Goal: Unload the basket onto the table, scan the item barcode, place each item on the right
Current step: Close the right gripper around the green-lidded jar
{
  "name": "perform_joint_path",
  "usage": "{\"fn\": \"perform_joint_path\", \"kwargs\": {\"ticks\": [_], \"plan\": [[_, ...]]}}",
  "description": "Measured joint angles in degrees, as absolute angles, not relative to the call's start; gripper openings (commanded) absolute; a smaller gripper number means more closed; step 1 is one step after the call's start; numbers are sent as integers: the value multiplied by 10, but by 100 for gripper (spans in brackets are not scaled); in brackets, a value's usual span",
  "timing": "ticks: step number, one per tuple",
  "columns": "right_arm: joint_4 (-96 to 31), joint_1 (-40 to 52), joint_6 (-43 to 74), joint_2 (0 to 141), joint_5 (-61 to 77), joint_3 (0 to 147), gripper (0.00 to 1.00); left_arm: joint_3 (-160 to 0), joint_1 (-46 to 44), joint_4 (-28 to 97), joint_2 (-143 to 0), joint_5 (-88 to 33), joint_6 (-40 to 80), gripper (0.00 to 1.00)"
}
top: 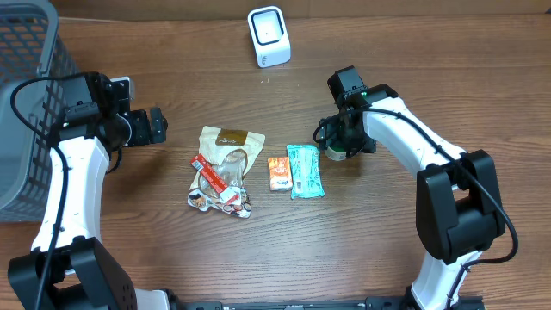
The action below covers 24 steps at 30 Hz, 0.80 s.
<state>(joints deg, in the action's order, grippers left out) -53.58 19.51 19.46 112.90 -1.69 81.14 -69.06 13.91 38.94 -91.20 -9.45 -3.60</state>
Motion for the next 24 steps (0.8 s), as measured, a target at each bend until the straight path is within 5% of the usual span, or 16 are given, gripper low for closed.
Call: {"fn": "perform_joint_path", "kwargs": {"ticks": [24], "plan": [[-532,195,194,1131,-17,811,86,-691,139,389,-912,-95,-36,100]]}}
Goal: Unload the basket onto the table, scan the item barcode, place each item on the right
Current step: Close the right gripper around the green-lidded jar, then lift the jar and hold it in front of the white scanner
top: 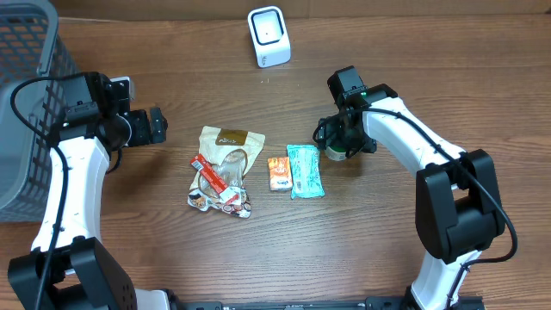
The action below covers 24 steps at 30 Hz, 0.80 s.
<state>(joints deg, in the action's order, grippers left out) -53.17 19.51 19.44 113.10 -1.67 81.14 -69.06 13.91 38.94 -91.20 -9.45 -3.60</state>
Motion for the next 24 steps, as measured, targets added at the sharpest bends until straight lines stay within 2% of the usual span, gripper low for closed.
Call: {"fn": "perform_joint_path", "kwargs": {"ticks": [15,20,24], "plan": [[-532,195,194,1144,-15,811,77,-691,139,389,-912,-95,-36,99],[-538,195,194,1144,-15,812,68,-691,139,389,-912,-94,-36,100],[-564,195,195,1146,-15,827,66,-691,139,389,-912,-95,-36,100]]}}
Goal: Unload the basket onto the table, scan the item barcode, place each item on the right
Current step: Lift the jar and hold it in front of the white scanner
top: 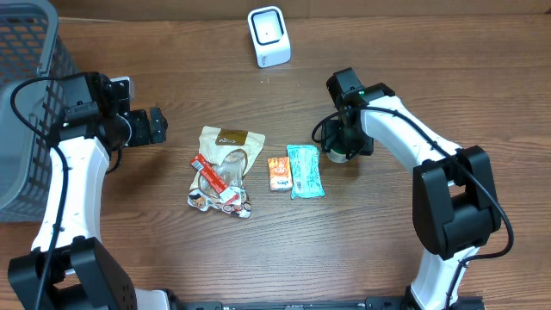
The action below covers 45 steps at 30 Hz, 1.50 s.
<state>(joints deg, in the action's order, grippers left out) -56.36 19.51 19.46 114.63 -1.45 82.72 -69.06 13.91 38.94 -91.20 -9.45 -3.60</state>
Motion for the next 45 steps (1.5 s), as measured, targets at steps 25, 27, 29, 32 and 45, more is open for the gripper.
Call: {"fn": "perform_joint_path", "kwargs": {"ticks": [25,27,29,32,45], "plan": [[-798,176,196,1143,57,1365,55,-691,139,389,-912,-95,-36,100],[-780,177,197,1147,58,1365,57,-691,139,389,-912,-94,-36,99],[-760,178,197,1152,60,1365,54,-691,139,389,-912,-95,-36,100],[-731,182,197,1166,62,1365,53,-691,139,389,-912,-95,-36,99],[-596,192,197,1307,64,1364,52,-691,139,389,-912,-95,-36,99]]}}
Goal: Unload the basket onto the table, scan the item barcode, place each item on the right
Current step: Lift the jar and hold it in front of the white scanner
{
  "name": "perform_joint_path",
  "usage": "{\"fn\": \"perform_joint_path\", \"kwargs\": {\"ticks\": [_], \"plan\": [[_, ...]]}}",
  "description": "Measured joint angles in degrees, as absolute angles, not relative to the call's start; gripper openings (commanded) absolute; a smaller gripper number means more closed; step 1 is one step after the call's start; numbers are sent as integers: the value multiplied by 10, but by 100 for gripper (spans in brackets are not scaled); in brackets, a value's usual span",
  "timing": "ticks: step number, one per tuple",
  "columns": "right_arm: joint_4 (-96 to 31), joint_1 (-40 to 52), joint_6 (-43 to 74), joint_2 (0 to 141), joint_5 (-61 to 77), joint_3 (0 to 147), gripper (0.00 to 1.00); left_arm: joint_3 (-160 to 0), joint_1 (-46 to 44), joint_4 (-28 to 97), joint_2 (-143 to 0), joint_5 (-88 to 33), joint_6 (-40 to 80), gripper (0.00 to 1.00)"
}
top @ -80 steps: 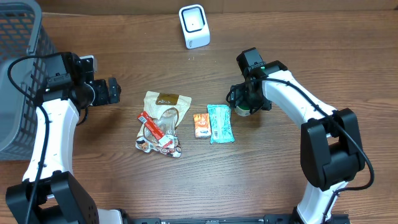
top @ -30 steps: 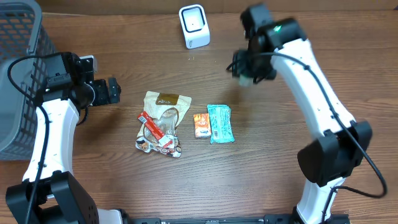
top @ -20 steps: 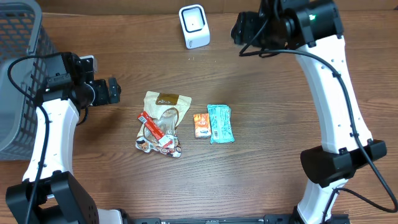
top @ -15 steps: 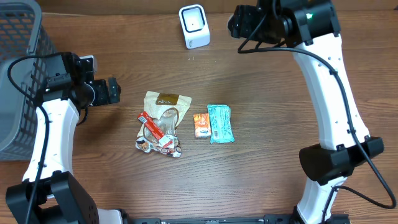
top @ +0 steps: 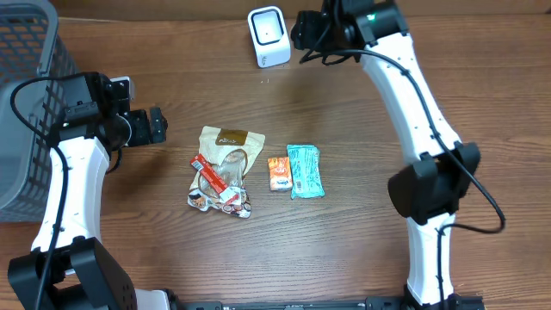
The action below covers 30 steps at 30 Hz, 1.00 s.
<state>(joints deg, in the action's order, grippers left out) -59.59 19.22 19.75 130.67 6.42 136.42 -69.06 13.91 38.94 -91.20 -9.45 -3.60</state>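
Observation:
The white barcode scanner point(top: 269, 36) stands at the back of the table. My right gripper point(top: 301, 33) is raised just to its right and points at it. It is shut on a small green item that its dark fingers hide almost wholly. On the left, my left gripper point(top: 159, 126) hangs open and empty, facing the packets.
A brown pouch point(top: 227, 145) and a crumpled red-and-white wrapper point(top: 217, 185) lie at the centre left. An orange packet point(top: 278, 174) and a teal packet point(top: 305, 170) lie beside them. A grey mesh basket point(top: 26, 103) fills the left edge.
My right gripper was low over the small green item to the right of the teal packet. It is now up at the back beside the scanner, and the item is gone from the table.
At all three earlier moments my right gripper sat down on the small green item beside the teal packet, shifting only slightly. Now the arm is stretched to the scanner and that spot is bare. The left arm and the packets kept still.

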Motion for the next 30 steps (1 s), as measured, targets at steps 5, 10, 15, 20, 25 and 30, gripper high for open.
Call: {"fn": "perform_joint_path", "kwargs": {"ticks": [5,10,15,20,25,30], "plan": [[-523,192,198,1350,66,1363,51,-691,139,389,-912,-94,-36,99],[-426,195,198,1384,66,1363,50,-691,139,389,-912,-94,-36,100],[-326,205,199,1411,66,1363,50,-691,139,389,-912,-95,-36,100],[-216,224,199,1450,66,1363,46,-691,139,389,-912,-94,-36,100],[-121,240,199,1499,66,1363,45,-691,139,389,-912,-95,-36,100],[-71,244,199,1529,48,1363,46,-691,139,389,-912,-95,-36,100]]}}
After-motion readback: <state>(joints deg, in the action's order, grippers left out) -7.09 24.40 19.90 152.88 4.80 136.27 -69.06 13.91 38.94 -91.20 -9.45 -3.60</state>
